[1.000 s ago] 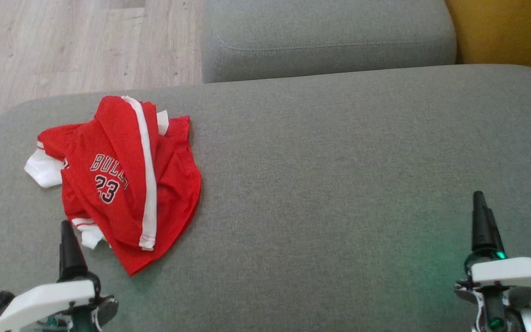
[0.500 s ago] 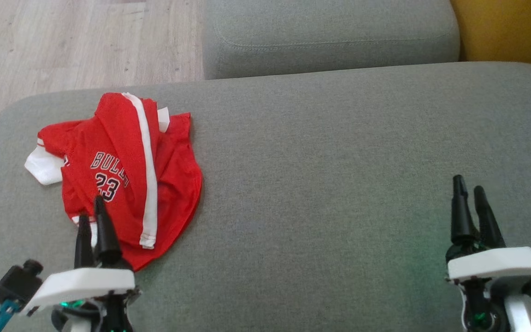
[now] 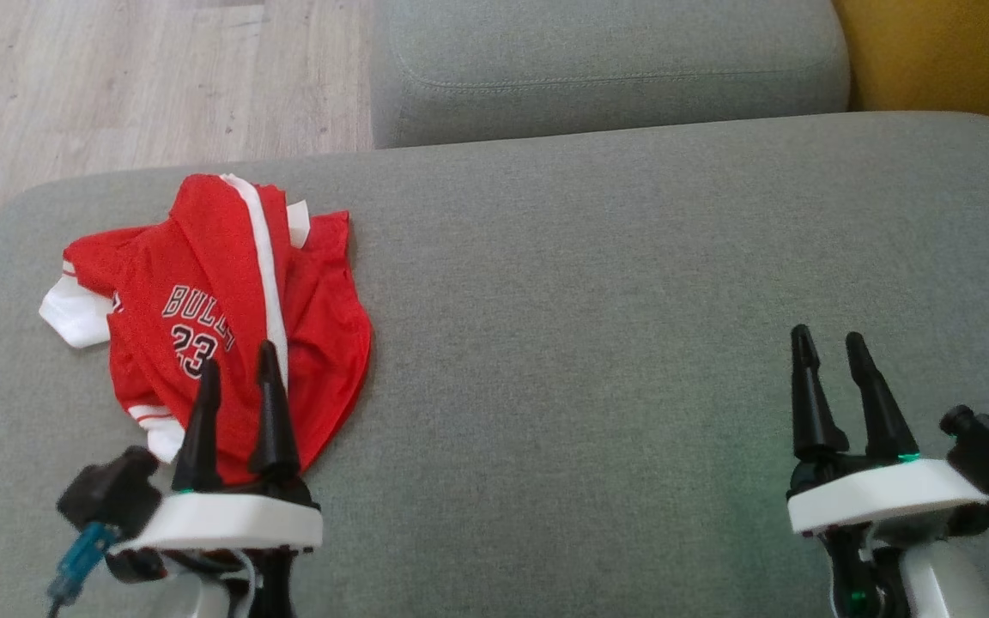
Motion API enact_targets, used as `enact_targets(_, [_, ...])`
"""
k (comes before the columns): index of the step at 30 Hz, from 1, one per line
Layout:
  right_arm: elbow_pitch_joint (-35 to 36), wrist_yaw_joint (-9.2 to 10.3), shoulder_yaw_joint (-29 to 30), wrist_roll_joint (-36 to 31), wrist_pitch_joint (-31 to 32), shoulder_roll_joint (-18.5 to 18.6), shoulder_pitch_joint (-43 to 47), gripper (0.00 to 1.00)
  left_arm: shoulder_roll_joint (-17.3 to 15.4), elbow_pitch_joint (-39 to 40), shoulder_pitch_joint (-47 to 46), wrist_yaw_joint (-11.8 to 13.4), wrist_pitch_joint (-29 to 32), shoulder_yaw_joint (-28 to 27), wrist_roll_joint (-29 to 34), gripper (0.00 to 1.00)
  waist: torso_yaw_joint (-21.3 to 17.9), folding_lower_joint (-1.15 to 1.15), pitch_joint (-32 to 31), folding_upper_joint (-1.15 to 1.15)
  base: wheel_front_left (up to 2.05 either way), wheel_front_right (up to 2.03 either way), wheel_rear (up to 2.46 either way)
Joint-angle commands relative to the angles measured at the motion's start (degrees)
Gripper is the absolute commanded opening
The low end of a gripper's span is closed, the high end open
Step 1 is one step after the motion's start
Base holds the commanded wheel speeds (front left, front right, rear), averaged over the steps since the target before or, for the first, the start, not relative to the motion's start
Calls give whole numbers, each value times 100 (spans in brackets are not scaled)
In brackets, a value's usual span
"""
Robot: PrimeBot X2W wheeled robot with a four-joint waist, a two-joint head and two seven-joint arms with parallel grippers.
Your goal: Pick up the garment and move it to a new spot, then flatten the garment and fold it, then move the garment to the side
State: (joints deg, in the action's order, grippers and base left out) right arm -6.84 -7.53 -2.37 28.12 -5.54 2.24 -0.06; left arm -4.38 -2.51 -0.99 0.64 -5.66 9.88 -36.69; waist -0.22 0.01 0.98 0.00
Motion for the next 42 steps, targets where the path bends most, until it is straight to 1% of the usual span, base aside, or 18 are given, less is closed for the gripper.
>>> enact_targets(1, [243,3,-144,-282,-92,43,-207,100,-162,217,-296,104,-84,39,305,100,-16,0,0,0,0,0,0])
enact_targets(8, [322,3,-166,-970,-210,46,-218,100,-396,105,-409,355,-201,503,847,100,-68,0,36,0,0,0,0])
enact_targets(19, [349,3,-131,-2009,-396,51,-204,100,-734,-204,-698,614,-386,1208,1720,100,-85,-1,72,0,0,0,0])
enact_targets(22, [306,3,-120,-2244,-446,52,-193,100,-835,-257,-791,719,-437,1420,2012,100,-80,-1,76,0,0,0,0])
enact_targets(23, [306,3,-120,-2244,-446,52,-193,100,-835,-257,-791,719,-437,1420,2012,100,-80,-1,76,0,0,0,0])
enact_targets(33, [393,4,-236,-3160,-615,56,-212,100,-1107,-565,-1084,1079,-605,2110,2908,100,-64,-1,89,0,0,0,0])
enact_targets(35, [414,4,-257,-3287,-649,57,-209,100,-1090,-568,-1098,1178,-638,2157,2927,100,-61,-1,88,0,0,0,0])
enact_targets(37, [435,4,-268,-3289,-683,58,-201,100,-1035,-508,-1071,1247,-672,2126,2801,100,-57,-1,89,0,0,0,0])
enact_targets(42, [341,4,-208,-2769,-767,60,-120,100,-856,-241,-875,1258,-756,1773,2298,100,-44,-1,90,0,0,0,0])
